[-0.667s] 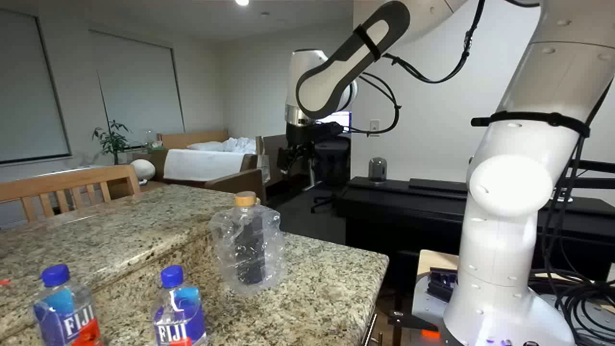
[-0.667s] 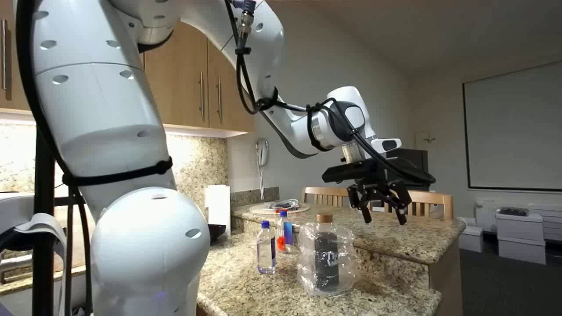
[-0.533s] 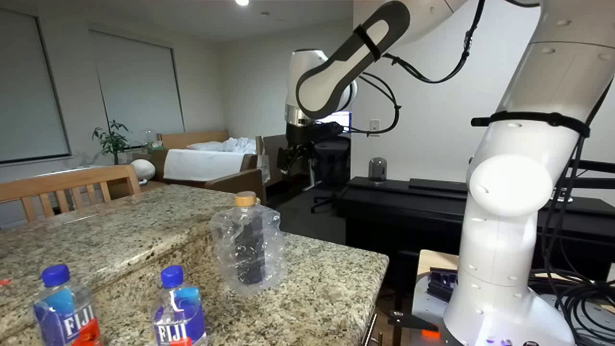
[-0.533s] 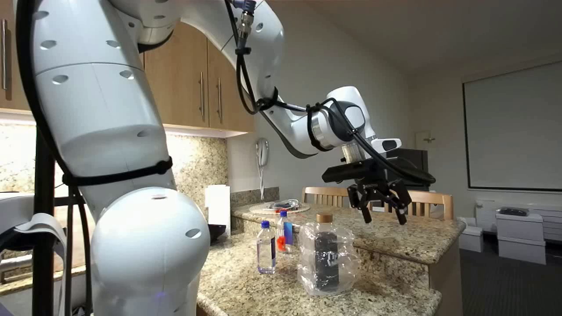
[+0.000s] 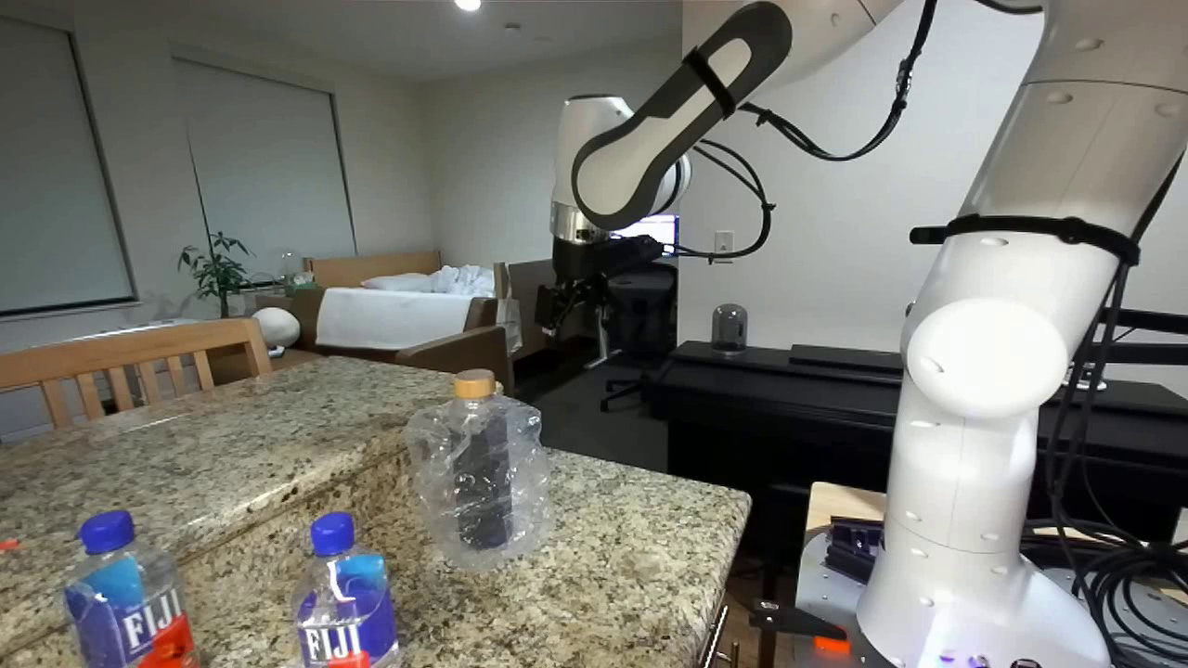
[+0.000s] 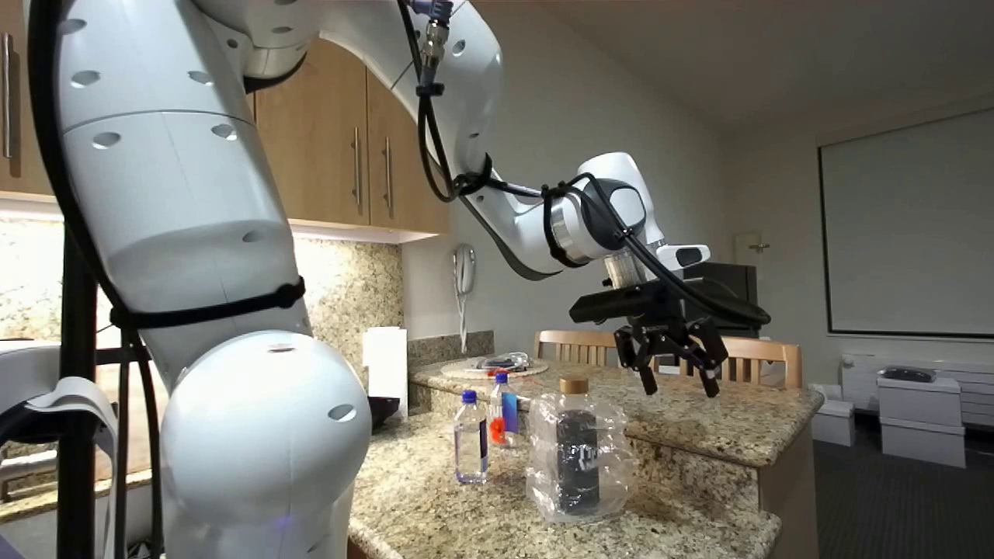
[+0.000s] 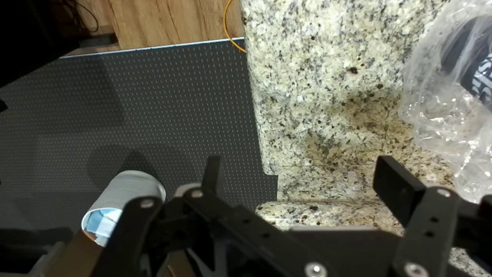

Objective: Remove the plastic around the bottle

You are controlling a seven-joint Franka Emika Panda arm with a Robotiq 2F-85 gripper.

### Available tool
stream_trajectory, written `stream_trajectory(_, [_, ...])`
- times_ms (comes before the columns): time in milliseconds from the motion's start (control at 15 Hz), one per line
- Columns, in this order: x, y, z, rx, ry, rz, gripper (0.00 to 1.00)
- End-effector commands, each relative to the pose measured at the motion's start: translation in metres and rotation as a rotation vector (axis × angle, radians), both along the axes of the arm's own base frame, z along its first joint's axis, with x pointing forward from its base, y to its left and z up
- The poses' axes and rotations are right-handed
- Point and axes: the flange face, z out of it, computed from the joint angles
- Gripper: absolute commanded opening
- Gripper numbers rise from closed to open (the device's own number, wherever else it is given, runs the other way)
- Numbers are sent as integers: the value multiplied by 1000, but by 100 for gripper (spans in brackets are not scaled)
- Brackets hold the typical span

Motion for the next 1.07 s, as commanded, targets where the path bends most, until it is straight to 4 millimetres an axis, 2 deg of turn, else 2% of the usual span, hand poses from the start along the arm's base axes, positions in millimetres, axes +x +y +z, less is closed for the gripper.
stream_trajectory(0, [0,0,1,1,1,0,100])
stream_trajectory(333, [0,0,1,1,1,1,100])
stream_trajectory(467, [6,5,0,-4,-24,-16,100])
stream_trajectory(800, [29,35,-4,19,-55,49,100])
stream_trajectory(1000, [41,62,-8,69,-28,107,100])
